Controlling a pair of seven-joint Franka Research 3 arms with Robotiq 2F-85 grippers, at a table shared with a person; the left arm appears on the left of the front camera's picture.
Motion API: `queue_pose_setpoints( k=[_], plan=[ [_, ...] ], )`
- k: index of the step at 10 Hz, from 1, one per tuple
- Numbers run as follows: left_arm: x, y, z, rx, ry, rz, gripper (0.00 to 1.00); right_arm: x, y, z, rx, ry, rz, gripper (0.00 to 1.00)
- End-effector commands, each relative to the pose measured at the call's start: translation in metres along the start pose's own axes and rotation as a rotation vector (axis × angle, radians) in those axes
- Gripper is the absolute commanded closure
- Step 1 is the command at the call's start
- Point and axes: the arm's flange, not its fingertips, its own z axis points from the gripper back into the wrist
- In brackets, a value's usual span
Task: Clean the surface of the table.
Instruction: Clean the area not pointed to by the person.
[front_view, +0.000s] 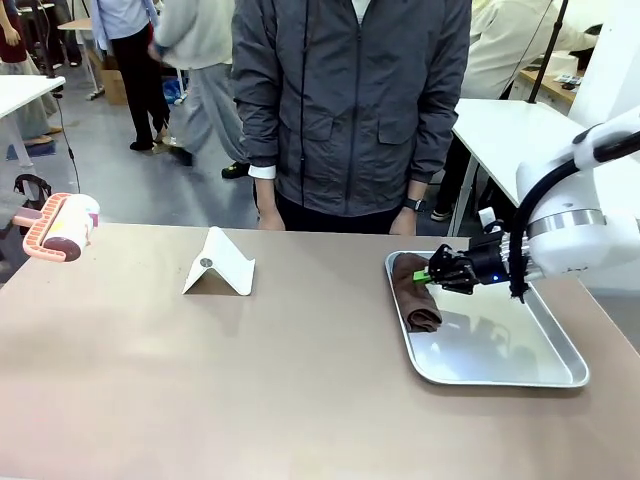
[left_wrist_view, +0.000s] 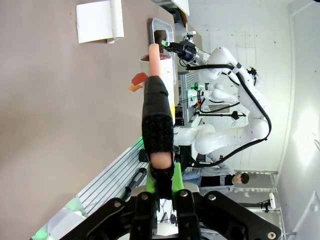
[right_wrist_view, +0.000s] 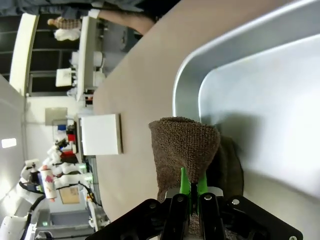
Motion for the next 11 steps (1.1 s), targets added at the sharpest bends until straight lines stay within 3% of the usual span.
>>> queue_pose_setpoints(
  k=[1,6,8,9,10,11],
  plan=[
    [-0.001,-0.006,0.000,-0.008,-0.003,0.010,0.86,0.006,-0.001,0.036,0.081,-0.068,-0.030,0.96],
    [-0.001,-0.006,0.000,-0.008,-0.003,0.010,0.86,0.002,0.006,0.168,0.372,-0.103,-0.115,0.96],
    [-0.001,-0.006,0.000,-0.008,-0.003,0.010,0.86,-0.012,0.003,0.212,0.447,0.020,-0.175,0.96],
    [-0.001,-0.006,0.000,-0.008,-0.003,0.010,0.86,-0.019,0.000,0.233,0.508,0.139,-0.194,0.96],
    [-0.001,-0.006,0.000,-0.008,-0.003,0.010,0.86,-0.029,-0.001,0.252,0.566,0.266,-0.140,0.96],
    [-0.001,-0.006,0.000,-0.008,-0.003,0.010,0.86,-0.037,0.000,0.262,0.630,0.305,-0.119,0.96]
  ],
)
